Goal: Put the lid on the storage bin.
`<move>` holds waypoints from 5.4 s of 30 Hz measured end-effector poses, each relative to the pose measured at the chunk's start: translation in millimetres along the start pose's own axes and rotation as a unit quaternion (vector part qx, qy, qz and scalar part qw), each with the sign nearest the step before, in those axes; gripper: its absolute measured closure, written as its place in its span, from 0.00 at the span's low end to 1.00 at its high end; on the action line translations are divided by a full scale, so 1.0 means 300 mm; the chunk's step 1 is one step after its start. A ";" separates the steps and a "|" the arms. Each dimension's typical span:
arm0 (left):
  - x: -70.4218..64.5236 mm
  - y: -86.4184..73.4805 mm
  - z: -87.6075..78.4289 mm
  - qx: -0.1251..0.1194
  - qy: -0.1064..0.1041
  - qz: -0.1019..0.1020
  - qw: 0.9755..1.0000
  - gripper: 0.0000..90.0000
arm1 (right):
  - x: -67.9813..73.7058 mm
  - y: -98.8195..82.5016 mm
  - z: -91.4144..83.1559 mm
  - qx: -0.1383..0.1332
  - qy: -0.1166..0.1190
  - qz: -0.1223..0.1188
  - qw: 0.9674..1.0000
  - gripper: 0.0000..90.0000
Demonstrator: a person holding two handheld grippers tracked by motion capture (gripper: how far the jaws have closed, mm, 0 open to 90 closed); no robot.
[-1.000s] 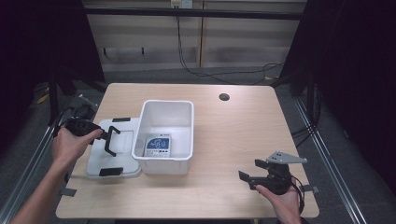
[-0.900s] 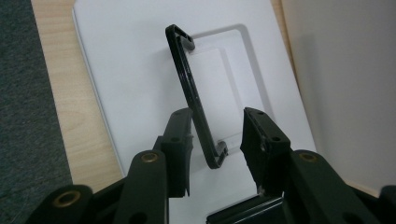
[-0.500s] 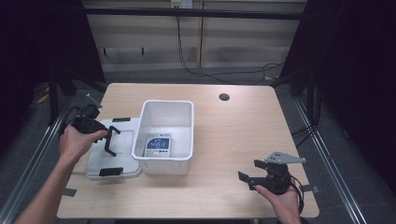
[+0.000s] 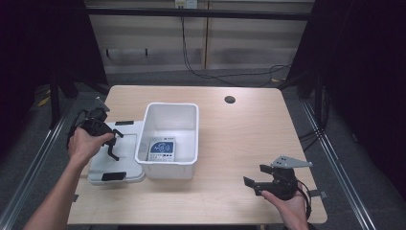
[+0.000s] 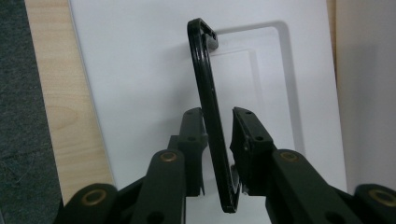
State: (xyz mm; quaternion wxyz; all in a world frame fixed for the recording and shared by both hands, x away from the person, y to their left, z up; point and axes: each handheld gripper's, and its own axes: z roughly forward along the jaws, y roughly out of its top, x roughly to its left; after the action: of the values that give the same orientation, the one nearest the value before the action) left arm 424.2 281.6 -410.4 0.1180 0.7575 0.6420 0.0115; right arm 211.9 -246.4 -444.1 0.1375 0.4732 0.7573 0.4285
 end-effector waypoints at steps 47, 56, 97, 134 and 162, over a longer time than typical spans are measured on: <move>-0.071 0.038 -0.004 0.038 0.026 -0.020 0.999 0.94 | 0.004 -0.001 0.013 0.012 0.006 -0.003 1.000 0.19; -0.057 0.032 -0.018 0.043 0.022 -0.017 0.999 0.94 | 0.005 0.000 0.014 0.015 0.007 -0.003 1.000 0.19; -0.019 0.029 -0.224 0.029 0.009 0.014 0.999 0.95 | 0.003 0.000 0.014 0.017 0.006 0.000 1.000 0.18; -0.026 0.037 -0.368 0.016 0.004 0.012 1.000 0.95 | 0.003 0.000 0.016 0.020 0.003 0.000 1.000 0.18; -0.102 0.056 -0.497 -0.003 -0.003 0.036 0.999 0.95 | 0.003 0.000 0.017 0.019 0.004 0.001 1.000 0.17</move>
State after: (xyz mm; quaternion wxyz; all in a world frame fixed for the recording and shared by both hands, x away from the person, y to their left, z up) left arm 409.8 273.7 -258.1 0.1217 0.7795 0.6142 0.0154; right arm 214.4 -243.0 -446.8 0.1253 0.4747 0.7657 0.4156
